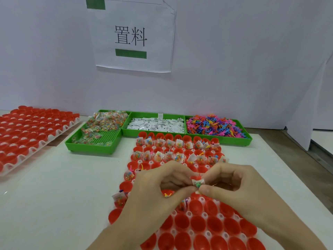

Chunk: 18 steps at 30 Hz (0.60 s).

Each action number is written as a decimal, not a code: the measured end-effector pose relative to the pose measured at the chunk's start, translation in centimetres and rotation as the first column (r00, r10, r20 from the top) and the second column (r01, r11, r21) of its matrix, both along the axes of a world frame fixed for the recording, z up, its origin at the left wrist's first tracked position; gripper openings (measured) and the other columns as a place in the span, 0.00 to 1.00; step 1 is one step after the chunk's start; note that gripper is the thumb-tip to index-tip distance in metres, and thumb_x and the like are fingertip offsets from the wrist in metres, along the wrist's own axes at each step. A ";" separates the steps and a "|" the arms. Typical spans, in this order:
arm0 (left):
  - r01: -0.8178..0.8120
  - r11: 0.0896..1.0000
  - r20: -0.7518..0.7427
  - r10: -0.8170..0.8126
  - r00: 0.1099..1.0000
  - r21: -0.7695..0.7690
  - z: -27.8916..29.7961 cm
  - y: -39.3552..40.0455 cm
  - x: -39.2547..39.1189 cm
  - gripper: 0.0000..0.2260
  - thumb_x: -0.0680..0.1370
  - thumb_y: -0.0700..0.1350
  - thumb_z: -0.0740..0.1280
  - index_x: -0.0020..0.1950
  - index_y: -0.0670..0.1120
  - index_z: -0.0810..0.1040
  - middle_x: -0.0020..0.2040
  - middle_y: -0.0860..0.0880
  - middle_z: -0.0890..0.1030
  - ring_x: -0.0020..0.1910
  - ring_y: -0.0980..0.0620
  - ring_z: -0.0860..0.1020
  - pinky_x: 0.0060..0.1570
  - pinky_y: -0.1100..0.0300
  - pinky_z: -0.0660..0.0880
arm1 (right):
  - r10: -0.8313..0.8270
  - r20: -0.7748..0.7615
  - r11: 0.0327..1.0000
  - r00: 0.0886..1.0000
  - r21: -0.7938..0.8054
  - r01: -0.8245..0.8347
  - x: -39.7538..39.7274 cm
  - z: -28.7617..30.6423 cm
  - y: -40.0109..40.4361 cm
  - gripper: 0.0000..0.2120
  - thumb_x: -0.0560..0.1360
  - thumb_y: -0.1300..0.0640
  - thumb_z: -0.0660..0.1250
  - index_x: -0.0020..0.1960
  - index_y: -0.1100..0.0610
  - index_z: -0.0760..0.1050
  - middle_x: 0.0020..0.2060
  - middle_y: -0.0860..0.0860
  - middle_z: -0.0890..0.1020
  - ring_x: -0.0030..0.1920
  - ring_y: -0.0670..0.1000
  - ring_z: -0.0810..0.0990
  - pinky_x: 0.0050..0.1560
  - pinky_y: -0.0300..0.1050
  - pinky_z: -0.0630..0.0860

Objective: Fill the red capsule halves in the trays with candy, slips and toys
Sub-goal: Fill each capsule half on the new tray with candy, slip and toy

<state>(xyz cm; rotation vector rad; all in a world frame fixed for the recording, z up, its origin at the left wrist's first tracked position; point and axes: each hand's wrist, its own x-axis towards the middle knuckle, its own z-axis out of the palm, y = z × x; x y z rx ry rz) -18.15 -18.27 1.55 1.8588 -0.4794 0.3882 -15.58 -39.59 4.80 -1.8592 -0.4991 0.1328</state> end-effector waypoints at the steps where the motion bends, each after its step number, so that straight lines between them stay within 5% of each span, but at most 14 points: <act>1: 0.007 1.000 -0.009 -0.008 1.000 -0.009 0.1 0.0 -0.1 0.13 0.74 0.41 0.78 0.54 0.55 0.84 0.44 0.55 0.86 0.45 0.55 0.86 0.48 0.63 0.82 | 0.016 -0.012 1.000 1.000 -0.002 -0.016 0.0 0.0 0.0 0.06 0.67 0.49 0.78 0.42 0.48 0.86 0.40 0.49 0.87 0.42 0.48 0.87 0.44 0.33 0.80; 7: 0.074 0.997 -0.046 -0.075 0.996 -0.016 0.3 0.2 -0.1 0.10 0.74 0.42 0.79 0.52 0.54 0.86 0.44 0.55 0.87 0.44 0.54 0.87 0.47 0.62 0.83 | 0.014 -0.030 1.000 0.999 -0.008 -0.014 0.1 -0.3 0.0 0.07 0.67 0.48 0.77 0.43 0.48 0.86 0.41 0.49 0.87 0.43 0.47 0.86 0.45 0.34 0.80; 11: -0.020 0.992 0.017 0.018 1.000 0.126 -0.1 0.2 0.1 0.07 0.73 0.46 0.79 0.49 0.55 0.86 0.42 0.57 0.85 0.41 0.55 0.85 0.42 0.64 0.81 | -0.023 -0.001 0.998 1.000 -0.057 0.023 0.2 -0.9 0.1 0.08 0.66 0.45 0.78 0.44 0.46 0.87 0.40 0.50 0.87 0.41 0.48 0.85 0.45 0.41 0.82; 18: -0.094 0.969 0.079 0.078 0.994 0.227 -0.2 0.0 0.0 0.07 0.72 0.49 0.79 0.47 0.59 0.87 0.40 0.60 0.83 0.41 0.53 0.79 0.36 0.61 0.76 | 0.077 -0.102 0.983 0.992 -0.159 -0.092 0.3 -0.7 -0.9 0.07 0.75 0.55 0.76 0.48 0.43 0.86 0.44 0.47 0.87 0.44 0.47 0.86 0.47 0.36 0.81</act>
